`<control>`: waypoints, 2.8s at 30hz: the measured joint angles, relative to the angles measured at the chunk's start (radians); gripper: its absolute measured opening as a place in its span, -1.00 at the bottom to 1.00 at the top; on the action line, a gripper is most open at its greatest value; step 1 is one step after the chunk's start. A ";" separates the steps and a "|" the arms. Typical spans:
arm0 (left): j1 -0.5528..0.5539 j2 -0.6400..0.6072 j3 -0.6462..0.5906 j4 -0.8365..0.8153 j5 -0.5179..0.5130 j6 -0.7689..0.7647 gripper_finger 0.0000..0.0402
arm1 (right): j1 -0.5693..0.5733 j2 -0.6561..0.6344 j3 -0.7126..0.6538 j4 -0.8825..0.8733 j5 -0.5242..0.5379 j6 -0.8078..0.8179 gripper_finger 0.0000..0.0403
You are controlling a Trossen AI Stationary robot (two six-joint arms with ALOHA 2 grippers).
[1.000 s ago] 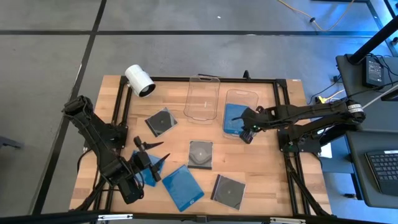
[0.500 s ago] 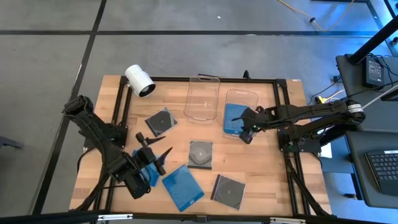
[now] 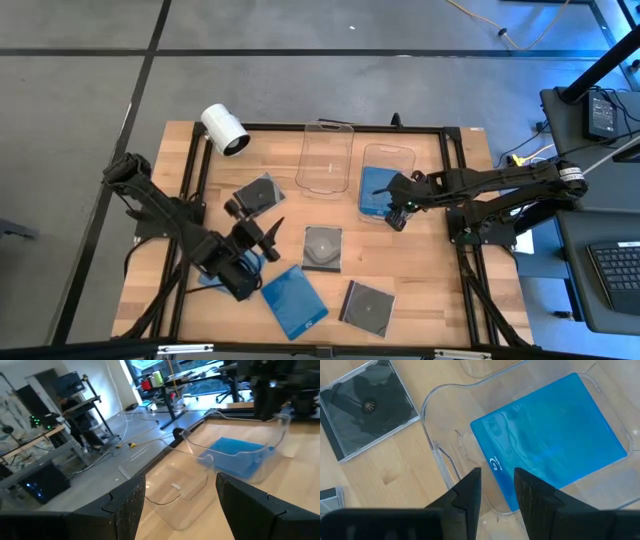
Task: Pick & place jewel cases by type
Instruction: Put the bottom black cd case into the left transparent bin
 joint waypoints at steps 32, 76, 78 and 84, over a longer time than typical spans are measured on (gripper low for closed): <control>0.082 0.030 0.000 0.199 0.172 0.190 0.19 | 0.000 0.000 0.000 0.001 0.000 0.000 -0.40; 0.165 0.565 0.106 1.180 1.009 0.825 0.19 | 0.623 0.081 0.074 0.272 0.248 -0.228 -0.40; 0.164 0.586 0.106 1.180 1.028 0.826 0.19 | 0.666 0.126 0.058 0.290 0.247 -0.213 -0.40; 0.165 0.643 0.105 1.243 1.083 0.835 0.19 | 0.740 0.314 0.033 0.414 0.247 -0.208 -0.40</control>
